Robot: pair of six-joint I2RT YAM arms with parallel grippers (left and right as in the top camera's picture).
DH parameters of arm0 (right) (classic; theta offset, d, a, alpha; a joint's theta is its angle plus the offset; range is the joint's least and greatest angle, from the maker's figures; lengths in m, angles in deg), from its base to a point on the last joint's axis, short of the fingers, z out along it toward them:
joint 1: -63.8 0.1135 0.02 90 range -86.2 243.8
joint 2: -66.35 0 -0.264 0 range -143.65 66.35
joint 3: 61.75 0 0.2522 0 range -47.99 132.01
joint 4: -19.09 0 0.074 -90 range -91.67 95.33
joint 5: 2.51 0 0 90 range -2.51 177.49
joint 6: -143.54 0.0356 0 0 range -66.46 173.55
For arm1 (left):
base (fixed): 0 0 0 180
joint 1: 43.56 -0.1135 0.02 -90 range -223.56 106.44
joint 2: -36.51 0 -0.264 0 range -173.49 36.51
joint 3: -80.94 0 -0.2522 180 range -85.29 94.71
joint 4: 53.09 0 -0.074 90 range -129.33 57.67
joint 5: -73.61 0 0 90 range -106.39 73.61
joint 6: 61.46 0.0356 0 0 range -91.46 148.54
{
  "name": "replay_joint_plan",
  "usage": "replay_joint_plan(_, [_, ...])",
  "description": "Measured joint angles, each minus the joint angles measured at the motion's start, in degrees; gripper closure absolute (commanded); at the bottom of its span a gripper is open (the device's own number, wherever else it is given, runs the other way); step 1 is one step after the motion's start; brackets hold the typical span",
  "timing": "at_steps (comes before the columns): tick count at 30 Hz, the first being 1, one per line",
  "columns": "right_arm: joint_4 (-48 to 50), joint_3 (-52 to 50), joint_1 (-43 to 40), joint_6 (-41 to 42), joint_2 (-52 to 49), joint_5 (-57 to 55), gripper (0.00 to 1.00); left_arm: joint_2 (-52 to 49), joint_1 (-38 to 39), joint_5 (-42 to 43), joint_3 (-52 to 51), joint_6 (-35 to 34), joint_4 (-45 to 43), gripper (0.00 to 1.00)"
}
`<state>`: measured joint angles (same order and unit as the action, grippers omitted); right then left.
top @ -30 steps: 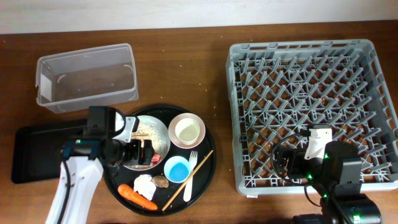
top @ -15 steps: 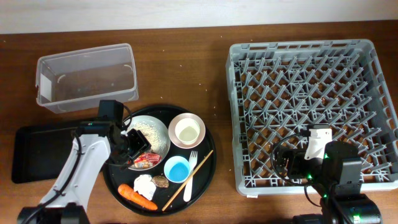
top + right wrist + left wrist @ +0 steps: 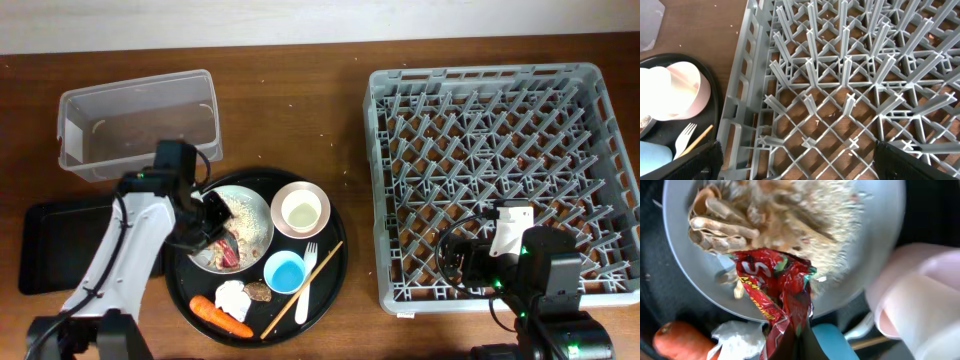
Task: Sort waste into correct bins and load items into the dishwasher rack
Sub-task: 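Carry the red wrapper with the left gripper into the clear bin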
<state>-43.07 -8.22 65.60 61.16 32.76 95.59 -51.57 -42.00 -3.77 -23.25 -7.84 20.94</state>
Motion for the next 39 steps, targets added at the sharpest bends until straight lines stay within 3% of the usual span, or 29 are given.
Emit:
replay_joint_plan(3, [0.0,0.0,0.0,0.0,0.0,0.0,0.02,0.3,0.0,-2.0,7.8,3.0,0.4,0.99])
replay_joint_plan(6, [0.1,0.0,0.0,0.0,0.0,0.0,0.02,1.0,-0.9,-8.1,12.3,4.0,-5.0,0.99])
replay_joint_plan(9, [-0.3,0.0,0.0,0.0,-0.1,0.0,0.02,1.2,-4.1,-15.0,12.8,5.0,-16.2,0.99])
replay_joint_plan(11, [-0.5,0.0,0.0,0.0,-0.1,0.0,0.02,1.1,-5.8,-16.4,12.9,5.4,-26.2,0.98])
replay_joint_plan(16, [-0.7,0.0,0.0,0.0,-0.1,0.0,0.02,-4.3,-6.8,-17.7,13.3,5.4,-39.1,0.98])
replay_joint_plan(18, [-0.7,0.0,0.0,0.0,-0.1,0.0,0.02,-9.4,-6.8,-17.9,13.3,5.4,-42.4,0.80])
replay_joint_plan(19, [-0.7,0.0,0.0,-0.1,-0.1,0.0,0.02,-11.7,-6.8,-18.0,13.3,5.6,-42.8,0.63])
replay_joint_plan(20, [-0.7,0.0,0.0,0.0,-0.1,0.0,0.02,-13.2,-6.8,-18.0,13.3,5.9,-42.8,0.36])
replay_joint_plan(21, [-0.7,0.0,0.0,0.0,-0.1,0.0,0.02,-13.9,-6.8,-18.0,13.3,5.7,-42.9,0.30])
replay_joint_plan(24, [-0.7,0.0,0.0,0.0,-0.1,0.0,0.02,-14.3,-6.8,-17.2,13.3,6.7,-43.1,0.27])
replay_joint_plan(27, [-0.9,0.0,0.0,0.0,-0.1,0.0,0.01,-13.2,-6.8,-14.5,13.6,11.1,-37.3,0.22])
replay_joint_plan(30, [-1.0,0.1,0.0,0.0,-0.1,0.0,0.02,-6.1,-6.7,-9.6,13.4,12.7,-17.6,0.14])
replay_joint_plan(34, [-0.9,0.1,0.0,0.0,-0.1,0.0,0.02,-0.3,-2.8,-3.8,13.6,13.2,12.2,0.13])
replay_joint_plan(39, [-1.0,0.1,0.0,0.0,-0.1,0.0,0.02,-0.4,5.4,-2.6,6.4,12.2,18.4,0.13])
